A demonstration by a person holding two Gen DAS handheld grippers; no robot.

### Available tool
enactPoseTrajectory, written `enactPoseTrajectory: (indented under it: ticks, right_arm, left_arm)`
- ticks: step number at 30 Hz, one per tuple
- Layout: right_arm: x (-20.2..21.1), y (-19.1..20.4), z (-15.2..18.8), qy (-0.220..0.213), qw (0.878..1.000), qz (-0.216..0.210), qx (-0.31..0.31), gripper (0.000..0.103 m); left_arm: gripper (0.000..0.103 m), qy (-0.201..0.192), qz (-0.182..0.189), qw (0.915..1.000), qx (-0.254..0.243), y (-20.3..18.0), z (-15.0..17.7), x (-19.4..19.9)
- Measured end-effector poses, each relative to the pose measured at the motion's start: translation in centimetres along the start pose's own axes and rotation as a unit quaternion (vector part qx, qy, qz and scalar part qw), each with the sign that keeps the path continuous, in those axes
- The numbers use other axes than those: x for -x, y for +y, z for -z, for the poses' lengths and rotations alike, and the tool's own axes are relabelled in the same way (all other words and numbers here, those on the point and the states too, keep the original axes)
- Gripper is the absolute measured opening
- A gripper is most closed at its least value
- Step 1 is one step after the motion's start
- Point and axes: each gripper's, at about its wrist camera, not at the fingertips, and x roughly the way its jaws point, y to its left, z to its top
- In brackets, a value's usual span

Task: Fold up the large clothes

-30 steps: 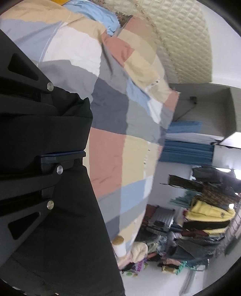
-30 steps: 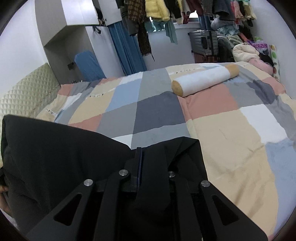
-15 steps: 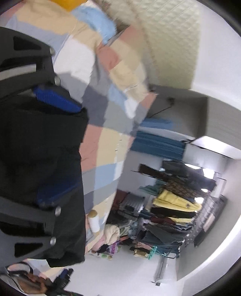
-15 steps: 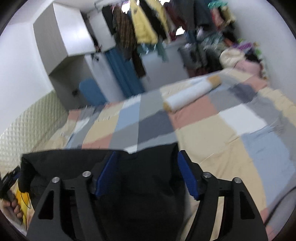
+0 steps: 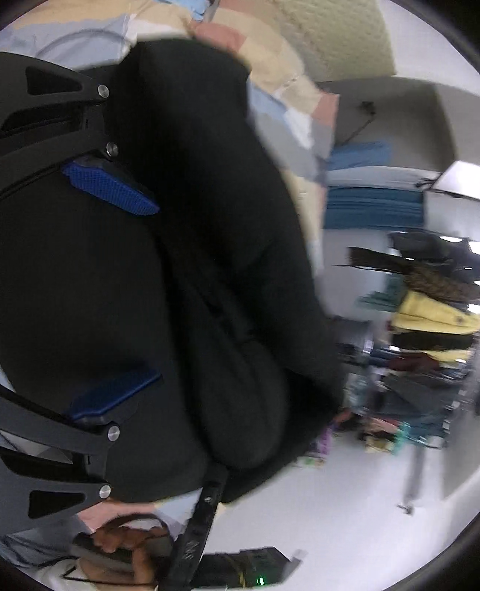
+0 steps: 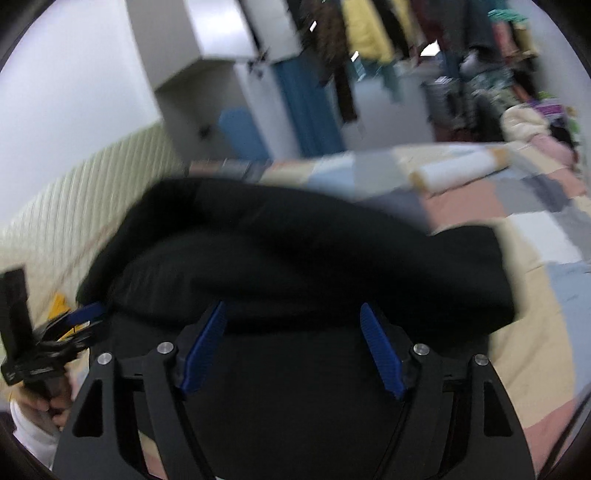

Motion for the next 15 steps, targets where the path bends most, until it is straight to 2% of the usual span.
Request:
enactPoseTrajectory:
  ticks: [3, 5, 12, 15]
  right_arm:
    - [-2.6, 1.2, 0.3, 0.038, 0.999, 0.017, 0.024, 0.075]
    - [-3.9, 1.3, -0.4, 0.038, 0.998, 0.029, 0.035, 0.075]
    - [-7.6, -1.0, -5.4, 0.027, 0.998, 0.063, 0.012, 0.079]
    - [-9.9, -1.8, -6.8, 0.037, 0.997, 0.072, 0.008, 0.083]
  left_arm:
    - [0.085, -0.005, -0.031, 0.9994, -0.018, -0.4, -1.0, -1.2]
    - [0.085, -0.007, -0.039, 0.9991, -0.013, 0.0, -2.4, -2.0]
    - [0.085, -0.008, -0.086, 0.9960, 0.021, 2.6, -8.1, -6.6]
    - [0.085, 0.006, -0.105, 0.9937, 0.039, 4.4, -9.7, -9.1]
